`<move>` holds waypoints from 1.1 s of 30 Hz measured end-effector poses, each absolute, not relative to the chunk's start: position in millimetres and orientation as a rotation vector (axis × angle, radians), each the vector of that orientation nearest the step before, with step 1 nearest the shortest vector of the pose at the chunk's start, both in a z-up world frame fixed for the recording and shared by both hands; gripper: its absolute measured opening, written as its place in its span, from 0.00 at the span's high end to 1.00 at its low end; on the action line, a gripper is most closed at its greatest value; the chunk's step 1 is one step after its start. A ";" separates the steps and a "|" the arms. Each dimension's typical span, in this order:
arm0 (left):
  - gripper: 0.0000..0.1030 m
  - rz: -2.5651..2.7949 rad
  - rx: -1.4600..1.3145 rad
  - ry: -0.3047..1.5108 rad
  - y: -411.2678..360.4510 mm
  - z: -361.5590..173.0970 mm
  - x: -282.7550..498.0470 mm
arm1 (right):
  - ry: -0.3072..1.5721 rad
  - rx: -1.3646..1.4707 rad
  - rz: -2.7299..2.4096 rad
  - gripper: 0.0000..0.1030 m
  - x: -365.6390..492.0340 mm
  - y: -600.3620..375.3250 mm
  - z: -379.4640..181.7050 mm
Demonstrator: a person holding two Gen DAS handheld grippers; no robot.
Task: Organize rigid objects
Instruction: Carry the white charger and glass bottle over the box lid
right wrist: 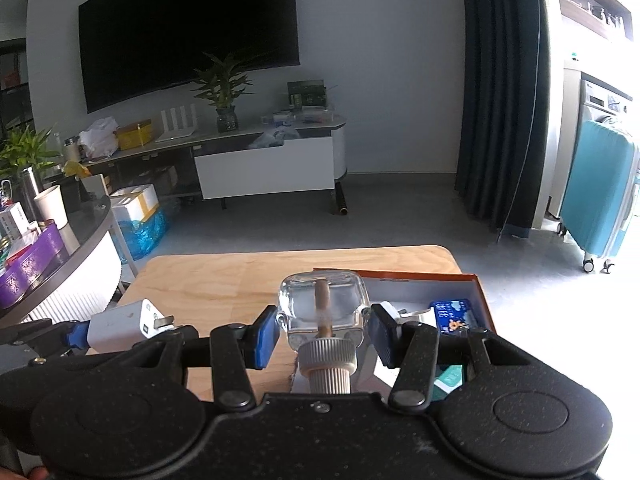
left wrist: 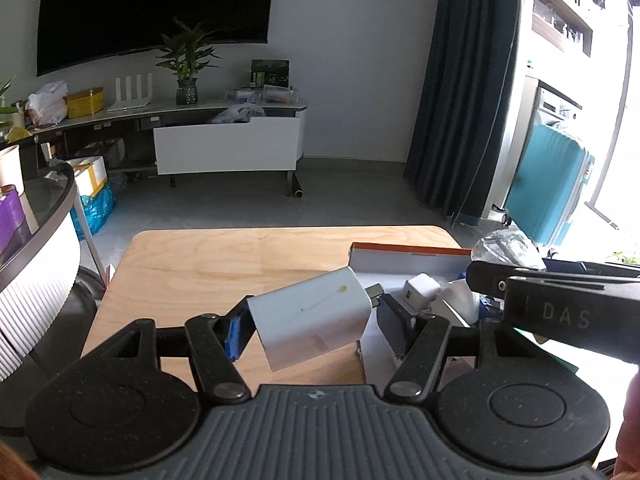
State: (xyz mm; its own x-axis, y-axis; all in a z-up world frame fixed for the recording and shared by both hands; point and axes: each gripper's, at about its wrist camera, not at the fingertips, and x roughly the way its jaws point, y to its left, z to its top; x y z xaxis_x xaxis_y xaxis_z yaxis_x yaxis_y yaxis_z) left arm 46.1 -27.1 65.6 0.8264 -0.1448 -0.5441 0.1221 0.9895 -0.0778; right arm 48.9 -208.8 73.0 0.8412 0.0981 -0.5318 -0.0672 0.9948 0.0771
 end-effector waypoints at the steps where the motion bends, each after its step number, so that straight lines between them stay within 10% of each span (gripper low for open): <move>1: 0.36 -0.145 -0.039 0.580 -27.9 65.9 46.1 | 0.563 0.056 0.084 0.42 48.3 -210.5 73.4; 17: 0.37 -0.223 -0.008 0.577 -51.9 65.9 44.1 | 0.550 0.074 0.032 0.42 38.6 -237.1 78.9; 19: 0.62 -0.245 -0.005 0.575 -53.9 66.7 43.7 | 0.550 0.076 0.023 0.42 37.4 -240.8 79.5; 33: 0.59 -0.154 -0.098 0.688 14.5 28.8 59.8 | 0.558 0.132 -0.013 0.42 19.1 -272.8 67.5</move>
